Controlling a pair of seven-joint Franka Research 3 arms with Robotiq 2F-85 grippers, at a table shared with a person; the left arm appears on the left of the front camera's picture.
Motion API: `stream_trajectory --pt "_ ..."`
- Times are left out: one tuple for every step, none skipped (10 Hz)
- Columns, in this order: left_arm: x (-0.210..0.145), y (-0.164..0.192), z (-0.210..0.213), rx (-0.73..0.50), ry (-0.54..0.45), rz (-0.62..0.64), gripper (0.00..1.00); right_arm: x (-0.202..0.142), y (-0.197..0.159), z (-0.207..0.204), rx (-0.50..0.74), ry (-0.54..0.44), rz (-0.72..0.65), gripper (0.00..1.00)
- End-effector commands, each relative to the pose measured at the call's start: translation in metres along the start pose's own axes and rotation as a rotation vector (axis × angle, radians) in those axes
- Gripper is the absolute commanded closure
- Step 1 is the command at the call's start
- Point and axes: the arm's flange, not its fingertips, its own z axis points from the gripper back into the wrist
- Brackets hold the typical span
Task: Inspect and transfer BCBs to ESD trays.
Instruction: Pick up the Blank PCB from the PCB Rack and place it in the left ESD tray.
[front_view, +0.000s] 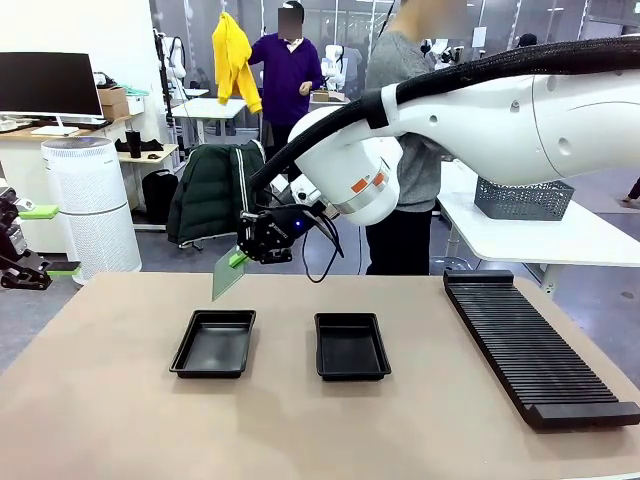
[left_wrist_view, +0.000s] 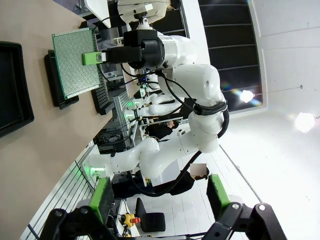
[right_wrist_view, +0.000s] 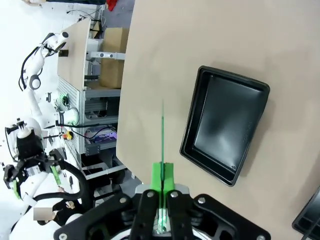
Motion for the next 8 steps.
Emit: stream_trajectory --pt "-0.001 -0.001 0.001 0.0 -0.003 -0.003 0.0 -0.004 0.0 0.001 -0.011 -0.018 -0.021 0.98" --pt "-0.001 -0.001 0.001 0.0 -0.003 -0.003 0.0 -0.004 0.0 0.001 -0.011 -0.018 -0.021 0.98" --pt "-0.001 -0.001 0.001 0.0 -0.003 -0.003 0.0 -0.004 0.0 0.001 -0.011 -0.018 -0.021 0.98" --pt "-0.001 -0.001 0.001 0.0 -0.003 -0.003 0.0 0.0 0.0 0.0 0.0 0.0 -0.012 0.98" --pt "-0.001 -0.001 0.001 0.0 -0.003 -0.003 0.0 -0.001 0.001 -0.011 -0.005 -0.018 -0.031 0.98" --pt "-0.001 -0.001 0.001 0.0 -0.003 -0.003 0.0 -0.003 -0.001 -0.021 -0.021 -0.04 -0.053 0.98" --pt "-0.001 -0.001 0.001 0.0 -0.003 -0.003 0.0 -0.005 -0.002 -0.029 -0.03 -0.05 -0.065 0.98" --pt "-0.001 -0.001 0.001 0.0 -0.003 -0.003 0.0 -0.007 -0.007 -0.037 -0.029 -0.055 -0.076 0.98"
